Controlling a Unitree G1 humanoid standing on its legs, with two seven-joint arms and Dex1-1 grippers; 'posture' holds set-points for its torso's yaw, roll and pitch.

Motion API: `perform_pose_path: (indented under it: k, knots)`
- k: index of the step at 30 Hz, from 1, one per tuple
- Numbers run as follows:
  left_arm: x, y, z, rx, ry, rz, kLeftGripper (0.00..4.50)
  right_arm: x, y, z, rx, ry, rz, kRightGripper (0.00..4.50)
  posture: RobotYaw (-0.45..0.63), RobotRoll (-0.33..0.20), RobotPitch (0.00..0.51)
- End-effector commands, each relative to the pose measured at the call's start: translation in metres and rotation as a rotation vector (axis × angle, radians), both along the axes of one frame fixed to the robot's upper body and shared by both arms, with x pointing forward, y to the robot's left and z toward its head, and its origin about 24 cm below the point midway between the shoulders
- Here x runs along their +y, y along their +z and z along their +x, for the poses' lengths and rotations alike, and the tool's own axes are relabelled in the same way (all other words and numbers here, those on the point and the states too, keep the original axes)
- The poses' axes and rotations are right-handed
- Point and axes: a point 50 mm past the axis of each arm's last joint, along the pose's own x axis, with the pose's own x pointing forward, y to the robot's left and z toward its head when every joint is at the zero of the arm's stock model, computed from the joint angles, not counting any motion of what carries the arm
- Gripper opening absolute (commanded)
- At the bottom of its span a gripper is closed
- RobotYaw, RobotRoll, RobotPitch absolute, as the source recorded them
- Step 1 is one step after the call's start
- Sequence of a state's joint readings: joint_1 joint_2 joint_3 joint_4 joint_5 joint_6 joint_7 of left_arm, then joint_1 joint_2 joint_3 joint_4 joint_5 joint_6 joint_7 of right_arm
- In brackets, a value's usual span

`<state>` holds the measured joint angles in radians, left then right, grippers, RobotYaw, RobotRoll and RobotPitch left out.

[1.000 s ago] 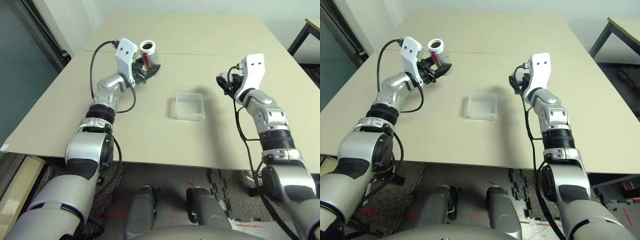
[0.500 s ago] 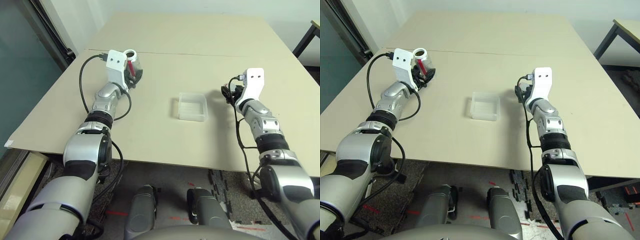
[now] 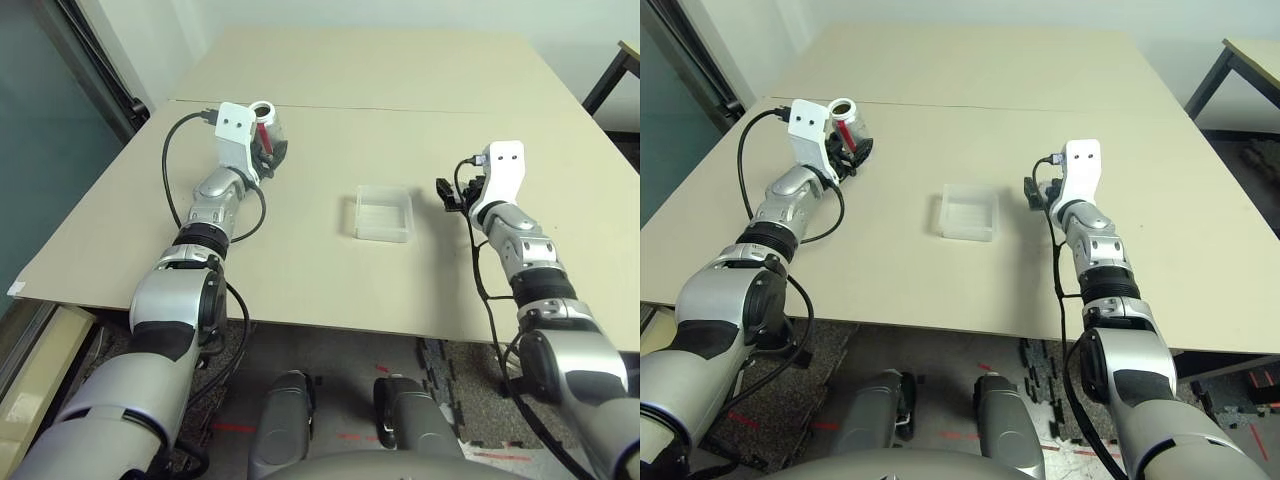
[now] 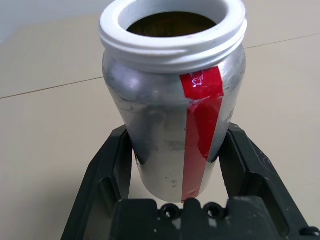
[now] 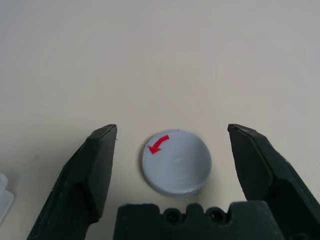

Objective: Pour the medicine from the bottle into the box.

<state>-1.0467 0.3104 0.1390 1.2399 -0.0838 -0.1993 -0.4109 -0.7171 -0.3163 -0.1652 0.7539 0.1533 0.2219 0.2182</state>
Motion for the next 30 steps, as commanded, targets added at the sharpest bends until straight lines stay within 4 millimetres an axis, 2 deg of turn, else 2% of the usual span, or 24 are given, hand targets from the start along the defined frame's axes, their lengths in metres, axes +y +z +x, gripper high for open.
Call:
perform_pose_path:
  k: [1, 5, 7, 11, 16, 20, 22, 25, 30]
  knots:
    - [0.005, -0.005, -0.001, 0.029, 0.021, 0.013, 2.75, -0.004, 0.004, -0.002, 0.000, 0.019, -0.003, 4.50, 0.02, 0.000, 0.064]
    - [0.010, -0.008, -0.002, 0.054, 0.039, 0.020, 2.75, -0.006, 0.012, -0.006, -0.017, 0.077, 0.006, 4.50, 0.02, 0.000, 0.066]
    - [0.012, -0.007, -0.002, 0.067, 0.028, 0.051, 2.75, -0.011, 0.018, -0.014, -0.011, 0.162, 0.011, 4.50, 0.01, 0.000, 0.067]
    - [0.014, 0.006, 0.001, 0.055, -0.008, 0.140, 2.75, -0.024, 0.037, -0.029, -0.009, 0.301, -0.032, 4.50, 0.00, 0.000, 0.067]
    - [0.014, 0.024, 0.005, 0.024, -0.053, 0.310, 2.75, -0.027, 0.063, -0.044, -0.005, 0.523, -0.093, 4.50, -0.01, 0.000, 0.065]
    - [0.011, 0.038, 0.008, 0.000, -0.089, 0.480, 2.75, -0.029, 0.075, -0.057, 0.022, 0.646, -0.136, 4.50, -0.02, 0.000, 0.063]
    - [0.005, 0.046, 0.010, -0.016, -0.119, 0.631, 2.75, -0.026, 0.079, -0.064, 0.043, 0.731, -0.173, 4.50, -0.03, 0.000, 0.061]
    - [-0.011, 0.058, 0.013, -0.055, -0.200, 0.895, 2.75, -0.019, 0.082, -0.070, 0.052, 0.828, -0.229, 4.50, -0.04, 0.000, 0.059]
    - [-0.039, 0.076, 0.015, -0.162, -0.284, 1.238, 2.75, -0.015, 0.082, -0.069, 0.060, 0.860, -0.291, 4.50, -0.06, 0.000, 0.052]
